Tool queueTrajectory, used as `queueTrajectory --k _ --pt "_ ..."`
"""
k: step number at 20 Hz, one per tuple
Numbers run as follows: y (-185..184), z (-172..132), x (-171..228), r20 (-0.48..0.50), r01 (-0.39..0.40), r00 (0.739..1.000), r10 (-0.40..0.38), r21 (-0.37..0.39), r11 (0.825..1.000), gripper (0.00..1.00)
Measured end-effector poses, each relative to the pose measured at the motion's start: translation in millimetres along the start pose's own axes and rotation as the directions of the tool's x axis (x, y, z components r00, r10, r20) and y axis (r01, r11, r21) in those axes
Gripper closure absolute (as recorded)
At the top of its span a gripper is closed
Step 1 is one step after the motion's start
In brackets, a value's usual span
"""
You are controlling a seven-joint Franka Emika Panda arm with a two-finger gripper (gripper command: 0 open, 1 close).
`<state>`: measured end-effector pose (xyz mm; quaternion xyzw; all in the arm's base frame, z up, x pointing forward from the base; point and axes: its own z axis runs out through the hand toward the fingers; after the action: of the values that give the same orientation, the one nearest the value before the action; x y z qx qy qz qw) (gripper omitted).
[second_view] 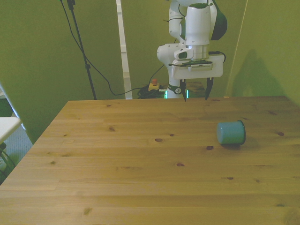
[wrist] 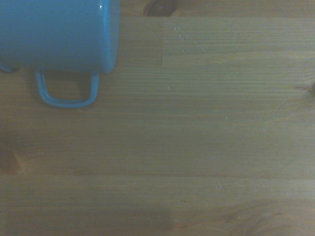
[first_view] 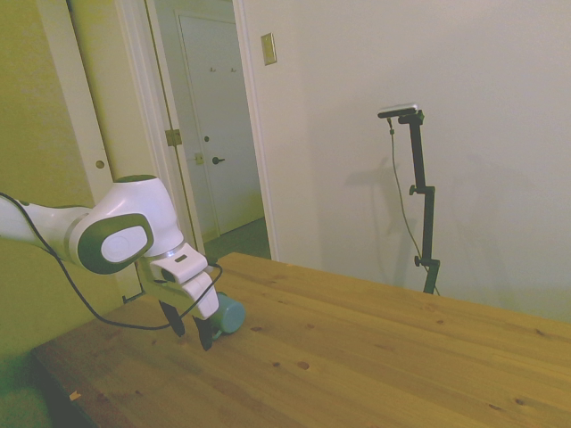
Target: Flip the mug upright
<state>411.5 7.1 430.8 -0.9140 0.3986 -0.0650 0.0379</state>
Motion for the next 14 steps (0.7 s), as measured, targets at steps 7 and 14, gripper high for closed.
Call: queueTrajectory --k 7,14 --pt "-25 -13 20 -0.066 0.031 0.997 -0.03 0.019 0.999 0.0" --pt "-105 -10 27 -0.167 0.019 0.986 -0.023 -0.023 1.0 0.0"
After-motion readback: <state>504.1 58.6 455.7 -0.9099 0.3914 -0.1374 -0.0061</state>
